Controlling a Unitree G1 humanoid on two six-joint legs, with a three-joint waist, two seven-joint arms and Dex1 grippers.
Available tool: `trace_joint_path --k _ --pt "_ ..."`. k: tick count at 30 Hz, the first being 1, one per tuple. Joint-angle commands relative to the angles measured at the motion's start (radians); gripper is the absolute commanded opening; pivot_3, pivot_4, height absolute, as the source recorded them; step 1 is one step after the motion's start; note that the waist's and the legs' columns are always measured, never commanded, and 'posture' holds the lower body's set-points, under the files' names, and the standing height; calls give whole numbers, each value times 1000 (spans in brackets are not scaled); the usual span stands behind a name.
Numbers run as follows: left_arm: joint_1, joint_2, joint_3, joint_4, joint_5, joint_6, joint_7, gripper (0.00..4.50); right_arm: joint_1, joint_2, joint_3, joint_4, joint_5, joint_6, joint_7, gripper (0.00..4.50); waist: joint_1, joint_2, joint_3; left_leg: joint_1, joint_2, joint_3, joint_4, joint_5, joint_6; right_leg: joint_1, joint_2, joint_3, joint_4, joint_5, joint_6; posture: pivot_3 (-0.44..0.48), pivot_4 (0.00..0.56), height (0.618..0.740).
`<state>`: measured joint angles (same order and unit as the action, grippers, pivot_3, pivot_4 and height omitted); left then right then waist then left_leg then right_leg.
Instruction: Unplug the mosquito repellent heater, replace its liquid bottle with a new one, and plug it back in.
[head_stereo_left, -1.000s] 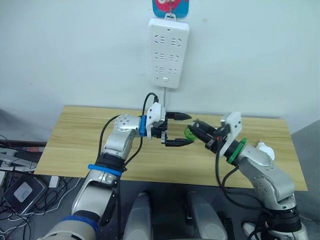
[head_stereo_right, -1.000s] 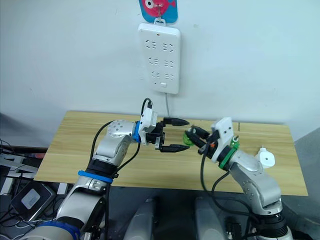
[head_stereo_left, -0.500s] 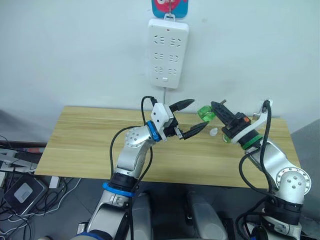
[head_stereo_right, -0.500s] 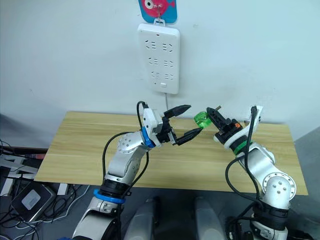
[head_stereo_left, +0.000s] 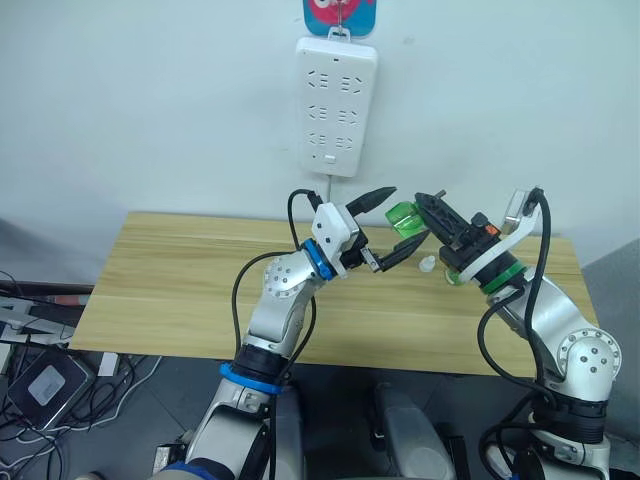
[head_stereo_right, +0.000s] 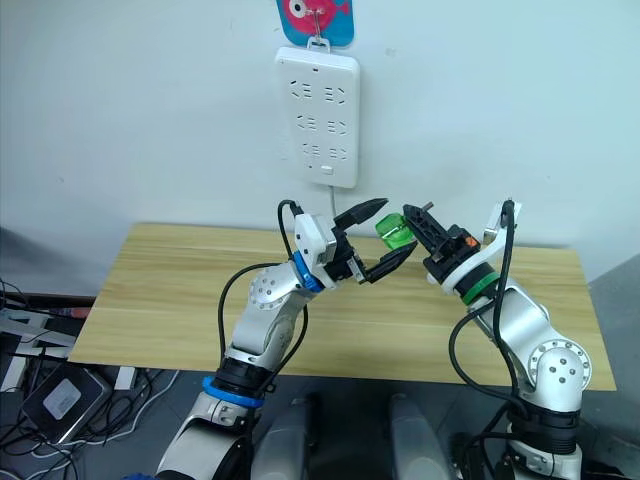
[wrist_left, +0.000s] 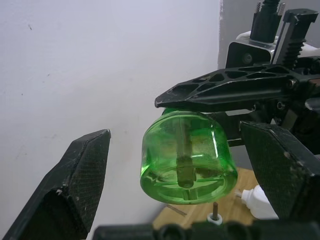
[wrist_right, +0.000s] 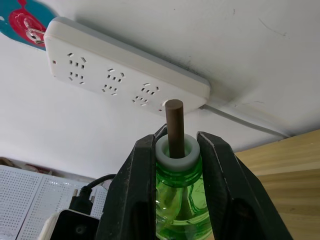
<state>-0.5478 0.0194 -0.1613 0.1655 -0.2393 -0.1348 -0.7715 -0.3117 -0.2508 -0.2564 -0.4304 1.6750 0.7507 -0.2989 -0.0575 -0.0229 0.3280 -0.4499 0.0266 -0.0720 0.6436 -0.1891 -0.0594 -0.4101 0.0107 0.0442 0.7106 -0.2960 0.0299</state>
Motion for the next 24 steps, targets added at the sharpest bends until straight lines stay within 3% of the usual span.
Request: trace_joint_path --k 1,5,9,13,14,21,24 --pt "-19 -15 -7 -8 2 -30 14 4500 2 -17 9 -55 42 -32 -2 858 0 0 0 0 0 0 0 0 0 0 0 0 0 0 0 -66 279 740" --pt "-20 -15 -10 -3 -5 -32 13 4500 6 -28 23 -63 55 -56 -7 858 0 0 0 0 0 0 0 0 0 0 0 0 0 0 0 -75 279 740" --pt "-22 -20 -11 -4 -14 -31 13 3641 10 -36 35 -69 67 -76 -12 858 0 0 0 0 0 0 0 0 0 0 0 0 0 0 0 -75 279 740" --pt "-22 -22 -12 -4 -12 -31 13 2388 12 -45 49 -71 66 -94 -10 858 0 0 0 0 0 0 0 0 0 0 0 0 0 0 0 -75 279 740" --pt "-22 -23 -12 -4 -12 -31 14 2263 13 -45 52 -72 67 -99 -11 858 0 0 0 0 0 0 0 0 0 0 0 0 0 0 0 -75 279 740" --pt "-29 -25 -11 7 -1 -39 27 2265 10 -65 84 -76 43 -99 -4 858 0 0 0 0 0 0 0 0 0 0 1 0 0 0 0 -73 275 740" --pt "-35 -24 -9 11 -1 -38 31 2265 15 -91 96 -82 30 -89 14 1971 0 0 0 0 0 0 0 0 0 0 1 0 -1 0 0 -73 275 740"
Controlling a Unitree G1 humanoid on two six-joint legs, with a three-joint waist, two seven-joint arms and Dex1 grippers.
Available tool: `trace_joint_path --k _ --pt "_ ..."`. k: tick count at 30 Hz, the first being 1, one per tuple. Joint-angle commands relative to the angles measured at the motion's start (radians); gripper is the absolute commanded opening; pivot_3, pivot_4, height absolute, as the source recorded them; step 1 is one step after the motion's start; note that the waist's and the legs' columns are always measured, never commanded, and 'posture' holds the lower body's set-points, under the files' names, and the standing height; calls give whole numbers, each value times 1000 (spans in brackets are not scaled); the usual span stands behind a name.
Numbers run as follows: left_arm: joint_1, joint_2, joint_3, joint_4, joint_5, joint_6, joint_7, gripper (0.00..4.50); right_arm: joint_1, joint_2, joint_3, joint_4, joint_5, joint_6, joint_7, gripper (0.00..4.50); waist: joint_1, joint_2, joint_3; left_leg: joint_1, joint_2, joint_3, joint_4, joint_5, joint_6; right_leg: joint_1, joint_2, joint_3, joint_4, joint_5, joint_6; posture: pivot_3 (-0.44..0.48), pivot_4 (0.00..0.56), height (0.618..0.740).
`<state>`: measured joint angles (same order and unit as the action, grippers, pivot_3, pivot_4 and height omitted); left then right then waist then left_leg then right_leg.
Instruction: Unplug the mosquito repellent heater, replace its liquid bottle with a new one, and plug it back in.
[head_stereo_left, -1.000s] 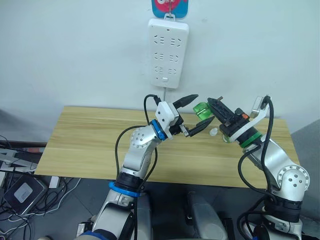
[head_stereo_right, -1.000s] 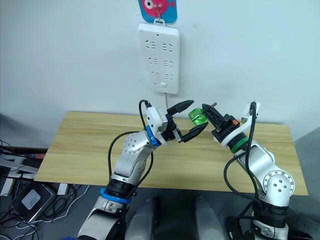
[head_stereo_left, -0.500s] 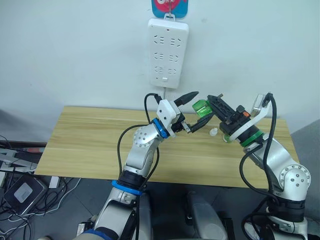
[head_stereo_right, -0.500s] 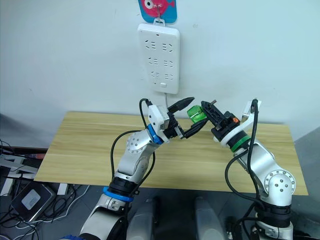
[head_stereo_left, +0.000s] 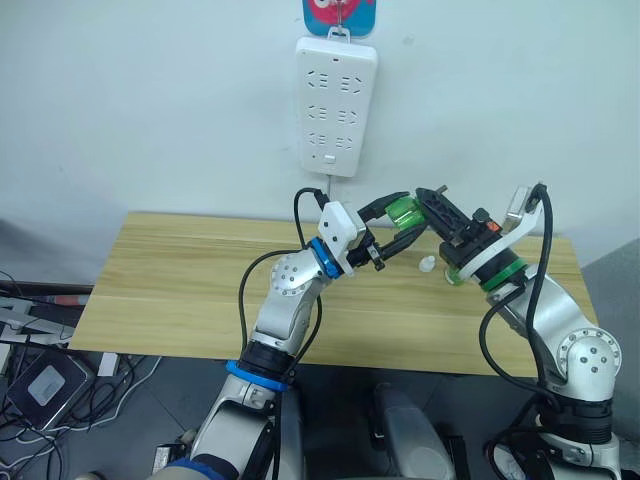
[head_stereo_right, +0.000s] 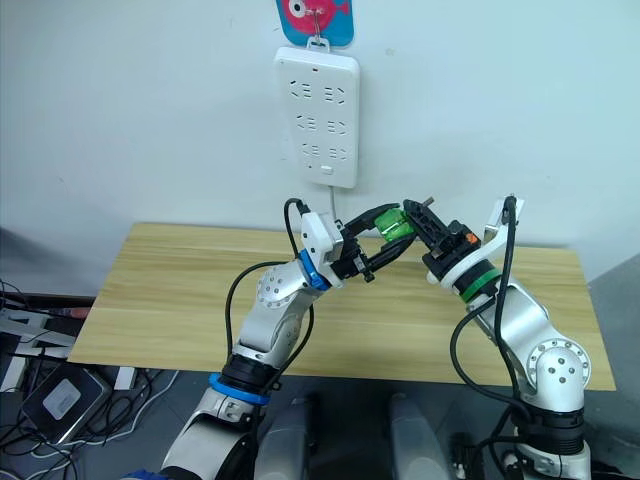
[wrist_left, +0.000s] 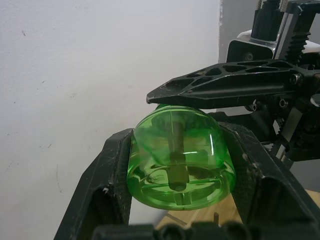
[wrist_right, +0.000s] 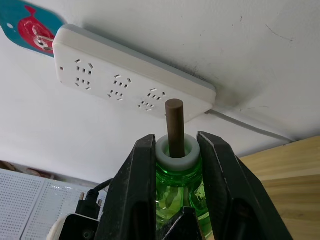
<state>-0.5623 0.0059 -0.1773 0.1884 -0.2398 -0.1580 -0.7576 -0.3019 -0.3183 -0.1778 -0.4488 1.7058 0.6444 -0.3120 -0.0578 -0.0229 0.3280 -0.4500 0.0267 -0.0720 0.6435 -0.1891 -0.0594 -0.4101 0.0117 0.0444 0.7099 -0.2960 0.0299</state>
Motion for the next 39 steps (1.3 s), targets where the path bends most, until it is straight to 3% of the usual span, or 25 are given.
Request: trace_joint_path --k 1,5,7,12,14,18,24,39 --pt "-22 -7 8 -8 -3 -17 15 2265 11 -38 20 -65 -7 24 34 2252 0 0 0 0 0 0 0 0 0 0 0 0 0 0 0 -73 275 740" --pt "-28 7 19 6 -10 -23 0 2265 64 -128 2 -84 12 64 63 3768 1 0 0 0 0 0 0 0 0 0 0 0 -1 0 0 -76 274 740" --pt "-33 17 26 17 -13 -28 -11 2265 125 -257 -28 -108 8 138 118 4445 2 0 0 -1 0 0 0 0 0 0 0 0 -1 0 0 -86 278 740" --pt "-31 33 32 28 -20 -39 -34 2265 298 -632 -128 -58 -275 255 387 4445 3 0 0 -2 -1 1 0 0 0 1 -1 0 -5 0 0 -95 283 740" --pt "-25 36 30 31 -19 -44 -43 2265 329 -711 -155 19 -386 250 463 4445 2 0 0 -1 -1 1 0 0 0 2 0 0 -7 0 2 -94 283 740" --pt "-22 41 33 45 -14 -56 -48 2265 321 -839 -91 208 -669 221 587 4445 -1 0 0 0 -2 2 0 0 0 2 2 1 -8 0 3 -95 292 740" --pt "-21 45 36 42 -12 -55 -40 2265 176 -835 -15 444 -832 322 648 4445 -1 0 0 0 -1 3 0 0 0 2 2 3 -8 1 1 -89 301 740" --pt "9 47 29 17 -6 -39 -27 2265 -113 -723 86 672 -1032 606 709 4445 1 0 0 0 -1 3 0 0 0 2 1 3 -8 1 1 -73 330 740"
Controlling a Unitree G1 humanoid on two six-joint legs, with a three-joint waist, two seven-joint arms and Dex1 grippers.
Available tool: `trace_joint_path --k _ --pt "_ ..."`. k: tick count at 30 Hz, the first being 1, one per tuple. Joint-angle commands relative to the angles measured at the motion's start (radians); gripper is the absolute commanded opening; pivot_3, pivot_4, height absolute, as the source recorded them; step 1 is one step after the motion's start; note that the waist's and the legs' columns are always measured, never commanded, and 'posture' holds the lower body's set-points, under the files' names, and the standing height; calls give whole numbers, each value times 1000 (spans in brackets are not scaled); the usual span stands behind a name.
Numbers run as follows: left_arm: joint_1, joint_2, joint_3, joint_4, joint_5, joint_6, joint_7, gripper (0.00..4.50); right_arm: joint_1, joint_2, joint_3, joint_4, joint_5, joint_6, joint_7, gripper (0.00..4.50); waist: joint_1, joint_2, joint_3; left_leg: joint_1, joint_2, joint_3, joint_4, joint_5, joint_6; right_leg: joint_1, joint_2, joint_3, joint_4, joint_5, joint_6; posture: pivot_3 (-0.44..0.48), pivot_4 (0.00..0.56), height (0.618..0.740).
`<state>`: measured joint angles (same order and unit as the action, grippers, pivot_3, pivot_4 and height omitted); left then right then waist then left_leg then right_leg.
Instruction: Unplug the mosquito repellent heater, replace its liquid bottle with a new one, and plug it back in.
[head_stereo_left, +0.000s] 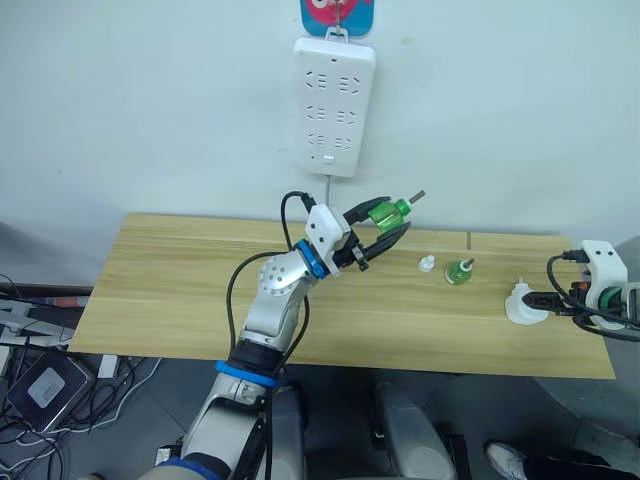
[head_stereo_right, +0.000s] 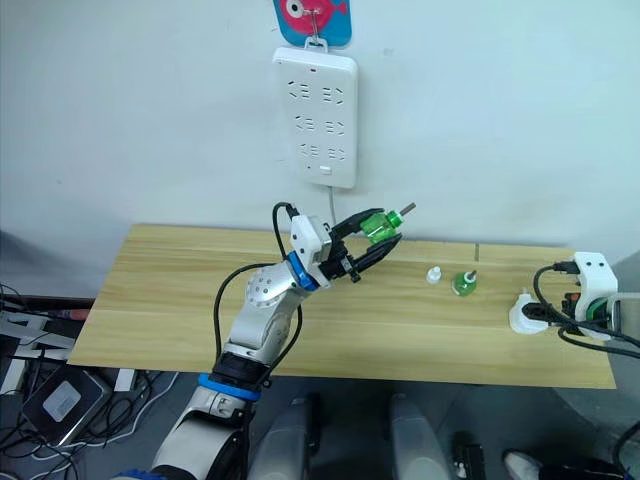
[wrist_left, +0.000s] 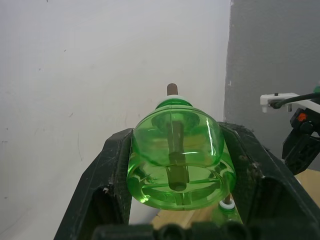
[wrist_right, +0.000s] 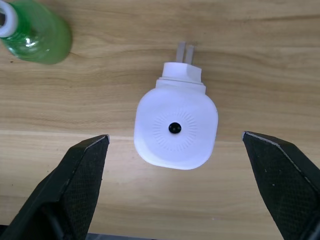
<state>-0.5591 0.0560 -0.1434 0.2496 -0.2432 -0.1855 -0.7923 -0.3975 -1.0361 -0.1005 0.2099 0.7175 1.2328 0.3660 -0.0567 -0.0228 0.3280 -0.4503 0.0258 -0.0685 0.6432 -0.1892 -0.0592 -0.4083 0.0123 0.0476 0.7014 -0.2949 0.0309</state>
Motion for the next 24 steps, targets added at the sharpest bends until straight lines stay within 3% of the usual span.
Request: trace_joint_path --k 1,9,24 --pt "9 -2 -6 -47 -2 -11 8 2265 -27 0 16 25 -58 22 40 4445 1 0 0 0 0 0 0 0 0 0 0 0 0 0 0 -64 332 740" --pt "12 6 -5 -57 0 -4 25 2265 -112 49 96 162 -204 -38 118 4445 1 0 1 0 0 0 0 0 0 0 0 1 0 0 0 -35 345 740" --pt "-27 38 5 -15 1 -16 10 2265 -205 118 131 339 -368 -120 234 4445 5 0 2 0 0 0 -1 0 0 0 0 0 -1 0 0 -16 357 740"
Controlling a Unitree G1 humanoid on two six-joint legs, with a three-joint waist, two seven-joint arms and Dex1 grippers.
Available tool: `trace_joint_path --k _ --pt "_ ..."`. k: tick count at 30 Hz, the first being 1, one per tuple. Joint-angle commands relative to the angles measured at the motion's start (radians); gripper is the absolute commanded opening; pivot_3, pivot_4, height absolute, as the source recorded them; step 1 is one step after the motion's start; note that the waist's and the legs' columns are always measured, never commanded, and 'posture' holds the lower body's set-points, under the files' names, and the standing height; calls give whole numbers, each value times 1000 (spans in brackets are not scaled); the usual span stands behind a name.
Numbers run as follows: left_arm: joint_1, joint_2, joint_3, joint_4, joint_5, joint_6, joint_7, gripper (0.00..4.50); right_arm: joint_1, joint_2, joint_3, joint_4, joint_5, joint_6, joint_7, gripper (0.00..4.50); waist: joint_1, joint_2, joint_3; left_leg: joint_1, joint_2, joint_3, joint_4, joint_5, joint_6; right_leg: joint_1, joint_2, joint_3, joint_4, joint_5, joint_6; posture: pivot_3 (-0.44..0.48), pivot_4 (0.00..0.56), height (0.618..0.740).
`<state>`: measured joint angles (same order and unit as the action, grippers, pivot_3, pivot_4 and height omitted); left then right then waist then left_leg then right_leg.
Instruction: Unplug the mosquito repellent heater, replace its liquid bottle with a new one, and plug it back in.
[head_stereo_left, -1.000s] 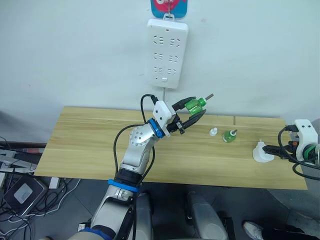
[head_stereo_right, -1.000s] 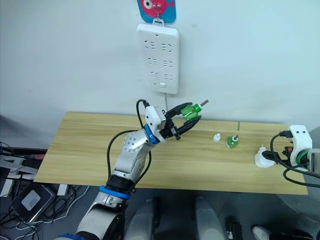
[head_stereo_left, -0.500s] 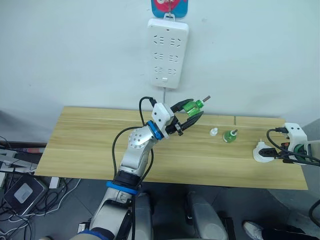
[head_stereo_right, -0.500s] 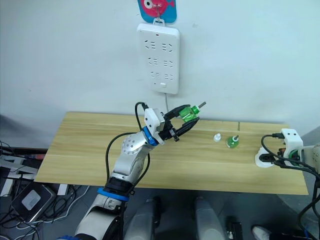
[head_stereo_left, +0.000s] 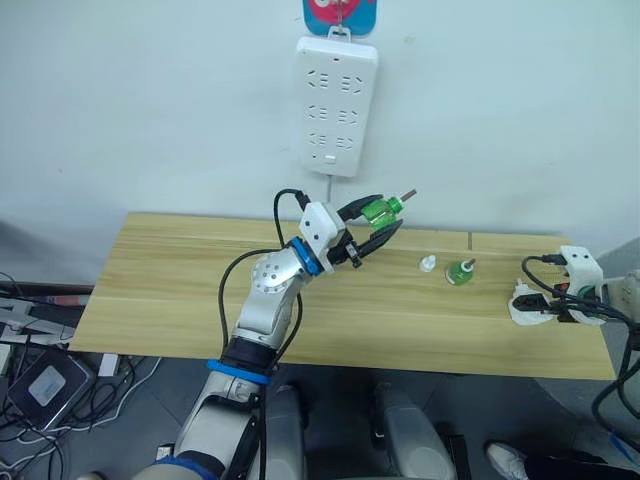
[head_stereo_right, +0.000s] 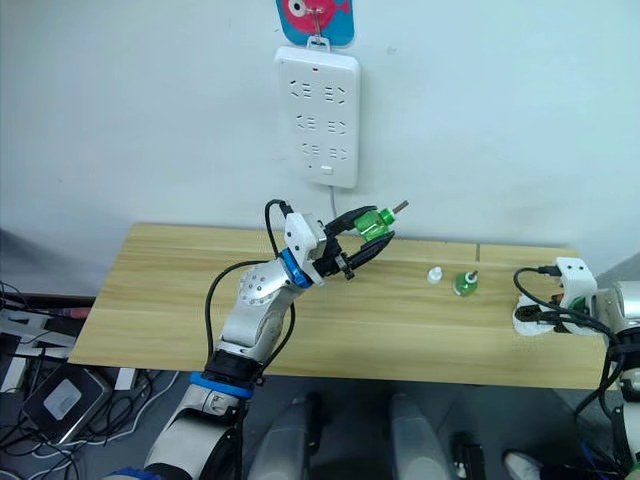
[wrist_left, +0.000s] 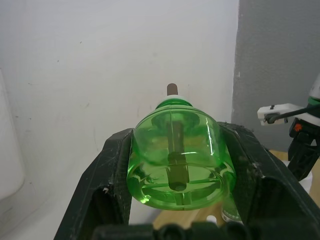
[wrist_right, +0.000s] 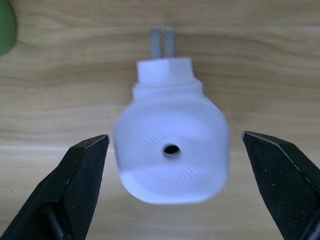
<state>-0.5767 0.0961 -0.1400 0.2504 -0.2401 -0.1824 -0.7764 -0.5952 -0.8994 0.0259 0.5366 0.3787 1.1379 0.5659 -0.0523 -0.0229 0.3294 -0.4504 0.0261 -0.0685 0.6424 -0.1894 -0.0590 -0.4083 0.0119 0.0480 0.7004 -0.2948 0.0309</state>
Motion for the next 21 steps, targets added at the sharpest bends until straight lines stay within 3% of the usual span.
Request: trace_joint_path --k 1,20,21 --pt "-9 0 1 -18 -3 -18 -7 2265 -6 -19 11 18 -39 -33 49 4445 2 0 0 0 0 0 0 0 0 0 0 0 0 0 0 -15 359 740" --pt "-2 0 -10 -30 -6 -7 -8 2265 2 -23 47 77 -169 -147 214 4445 3 0 1 0 0 0 -1 0 0 0 0 0 -1 0 0 -17 361 740" --pt "-2 -1 -10 -29 -5 -8 -7 2265 2 -21 45 79 -173 -149 217 4282 3 0 1 0 0 0 -1 0 0 0 -1 0 -1 0 0 -17 361 740"
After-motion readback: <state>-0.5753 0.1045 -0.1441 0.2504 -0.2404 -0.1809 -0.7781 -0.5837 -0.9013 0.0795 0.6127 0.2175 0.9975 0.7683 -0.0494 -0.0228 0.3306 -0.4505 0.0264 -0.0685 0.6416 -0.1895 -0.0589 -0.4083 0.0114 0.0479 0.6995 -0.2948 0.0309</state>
